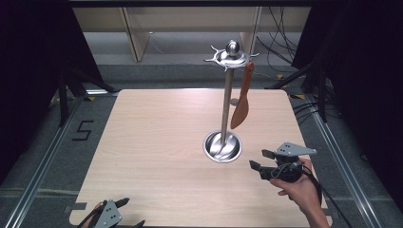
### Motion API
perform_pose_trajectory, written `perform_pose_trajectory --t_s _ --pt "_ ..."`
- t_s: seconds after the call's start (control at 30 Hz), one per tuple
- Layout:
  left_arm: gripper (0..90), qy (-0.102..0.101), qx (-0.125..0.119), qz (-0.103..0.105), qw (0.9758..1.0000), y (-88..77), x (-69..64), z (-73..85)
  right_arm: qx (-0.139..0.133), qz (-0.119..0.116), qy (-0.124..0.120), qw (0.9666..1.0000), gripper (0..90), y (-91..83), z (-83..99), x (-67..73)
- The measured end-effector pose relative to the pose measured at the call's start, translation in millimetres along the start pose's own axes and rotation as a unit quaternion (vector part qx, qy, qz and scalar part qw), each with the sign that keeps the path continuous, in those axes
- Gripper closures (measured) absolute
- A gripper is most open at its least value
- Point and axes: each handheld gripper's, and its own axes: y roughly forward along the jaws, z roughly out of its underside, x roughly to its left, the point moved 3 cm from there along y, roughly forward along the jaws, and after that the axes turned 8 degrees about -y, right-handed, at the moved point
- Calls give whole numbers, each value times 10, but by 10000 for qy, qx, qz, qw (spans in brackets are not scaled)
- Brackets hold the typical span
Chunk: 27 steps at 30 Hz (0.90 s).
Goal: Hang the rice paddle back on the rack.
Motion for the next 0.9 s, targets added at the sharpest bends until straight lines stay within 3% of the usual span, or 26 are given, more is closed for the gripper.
perform_pose_trajectory --t_s 0.13,0.23,0.4,0.43,0.5,0.53,0.57,0.63,0.73,0.87,0.9 --pt "153 -51 -30 0 10000 12 -5 5 35 7 -34 10000 351 13 29 33" --pt "152 -28 -36 -7 10000 9 -6 3 168 -55 78 9998 348 20 63 59" --pt "152 -28 -27 -2 10000 11 -3 6 121 -21 122 9999 337 25 99 56" --pt "152 -122 -67 19 9999 17 -18 8 163 -44 118 9998 334 19 106 59" --pt "152 -110 -70 18 9999 18 -19 7 116 -13 11 9999 332 32 124 47" --pt "152 -110 -70 18 9999 18 -19 7 192 -71 123 9997 330 27 135 68" --pt "152 -151 -17 7 9999 15 -25 12 144 -53 19 9999 329 41 146 52" --pt "152 -193 -4 23 9998 15 -28 16 229 -86 106 9996 325 41 163 82" --pt "152 -184 -10 24 9998 15 -26 14 235 -38 -20 9997 321 47 182 72" --pt "152 -185 -4 25 9998 13 -27 16 258 -85 29 9996 319 52 213 84" --pt "152 -181 -4 22 9998 13 -26 16 236 -104 149 9996 318 58 221 108"
